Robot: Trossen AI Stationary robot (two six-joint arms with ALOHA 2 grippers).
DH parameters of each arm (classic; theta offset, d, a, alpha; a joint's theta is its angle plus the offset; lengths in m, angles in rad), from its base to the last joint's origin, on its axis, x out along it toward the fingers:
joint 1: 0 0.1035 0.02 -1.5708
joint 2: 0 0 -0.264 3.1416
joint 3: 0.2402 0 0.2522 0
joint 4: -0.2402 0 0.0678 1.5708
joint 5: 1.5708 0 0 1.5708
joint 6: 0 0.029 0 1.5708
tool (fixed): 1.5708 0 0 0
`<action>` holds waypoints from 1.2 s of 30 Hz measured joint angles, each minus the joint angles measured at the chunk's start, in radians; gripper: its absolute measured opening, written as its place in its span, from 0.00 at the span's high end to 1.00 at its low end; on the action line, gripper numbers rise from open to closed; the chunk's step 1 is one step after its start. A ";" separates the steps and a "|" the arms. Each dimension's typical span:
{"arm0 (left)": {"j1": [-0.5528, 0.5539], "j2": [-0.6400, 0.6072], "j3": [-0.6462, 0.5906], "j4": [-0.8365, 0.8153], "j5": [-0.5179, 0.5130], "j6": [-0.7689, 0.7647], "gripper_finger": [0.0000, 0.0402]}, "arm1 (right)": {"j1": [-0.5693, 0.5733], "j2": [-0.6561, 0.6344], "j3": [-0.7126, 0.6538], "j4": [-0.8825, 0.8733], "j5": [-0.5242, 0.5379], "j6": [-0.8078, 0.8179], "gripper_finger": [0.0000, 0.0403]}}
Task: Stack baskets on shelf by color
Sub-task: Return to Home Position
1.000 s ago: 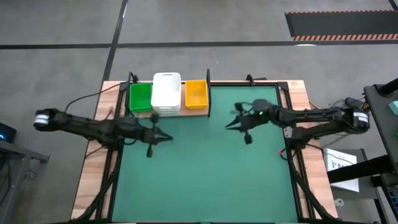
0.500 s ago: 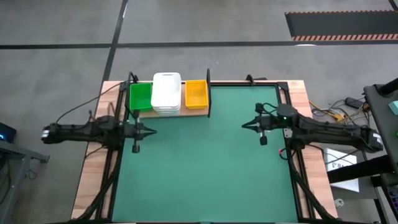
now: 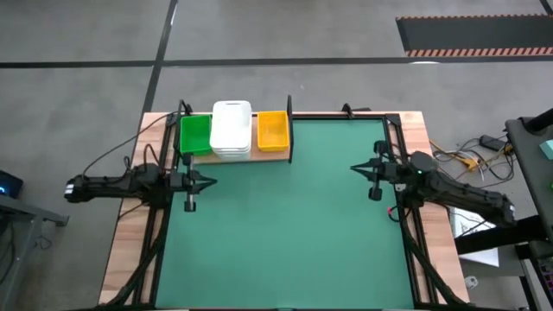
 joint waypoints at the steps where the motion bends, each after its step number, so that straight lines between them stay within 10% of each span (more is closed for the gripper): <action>1: 0.000 0.002 -0.004 0.011 -0.003 0.000 1.00 | 0.000 -0.022 0.004 -0.020 0.000 -0.005 0.98; 22: 0.000 0.053 -0.031 0.007 -0.004 0.001 1.00 | 0.000 -0.107 -0.081 0.068 -0.157 0.146 0.98; 31: 0.000 0.087 -0.031 0.008 -0.004 0.001 1.00 | 0.000 -0.107 -0.081 0.069 -0.156 0.863 0.98; 36: 0.000 0.105 -0.031 0.008 -0.004 0.002 1.00 | 0.034 -0.119 -0.061 -0.102 -0.195 0.537 0.98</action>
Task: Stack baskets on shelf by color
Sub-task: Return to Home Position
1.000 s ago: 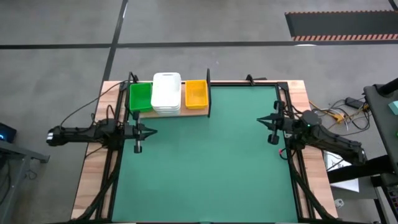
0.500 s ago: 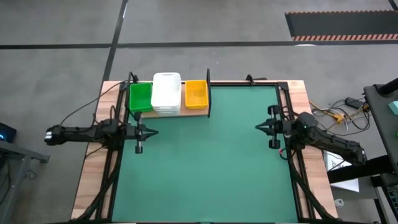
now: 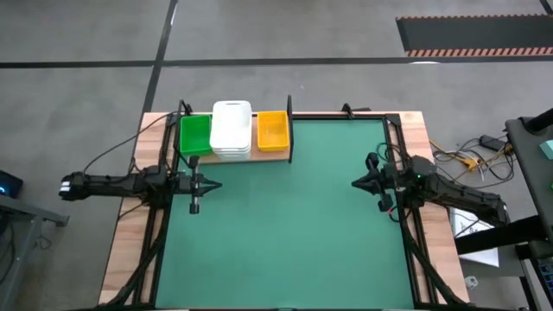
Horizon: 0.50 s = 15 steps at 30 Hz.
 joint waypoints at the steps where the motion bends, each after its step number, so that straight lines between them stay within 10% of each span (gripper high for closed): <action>1: 0.000 0.003 0.000 -0.002 0.000 0.000 1.00 | 0.019 -0.007 0.002 -0.008 0.012 -0.068 0.98; 15: 0.000 0.008 0.000 -0.001 0.000 0.000 1.00 | 0.418 -0.017 -0.020 0.044 0.146 -0.524 0.98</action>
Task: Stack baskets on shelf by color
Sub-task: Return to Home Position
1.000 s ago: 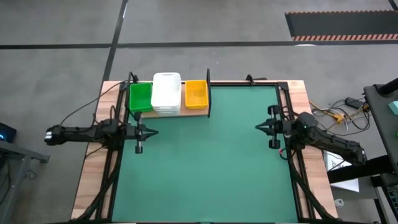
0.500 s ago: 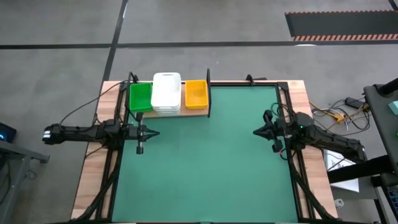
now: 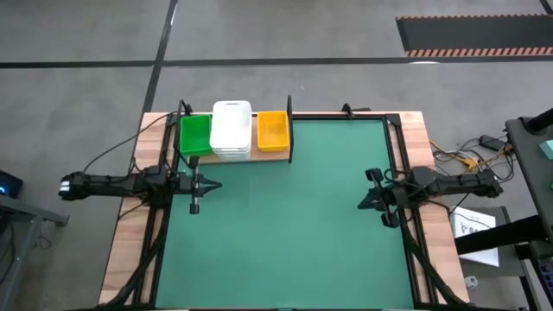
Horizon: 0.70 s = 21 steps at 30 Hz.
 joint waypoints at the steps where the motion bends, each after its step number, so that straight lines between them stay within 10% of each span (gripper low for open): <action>1: 0.000 0.002 0.000 0.002 0.000 0.000 1.00 | 0.003 0.000 0.000 0.000 -0.001 -0.005 0.98; 21: 0.000 0.000 0.000 0.000 0.000 0.000 1.00 | 0.003 0.034 -0.001 -0.004 0.000 -0.033 0.98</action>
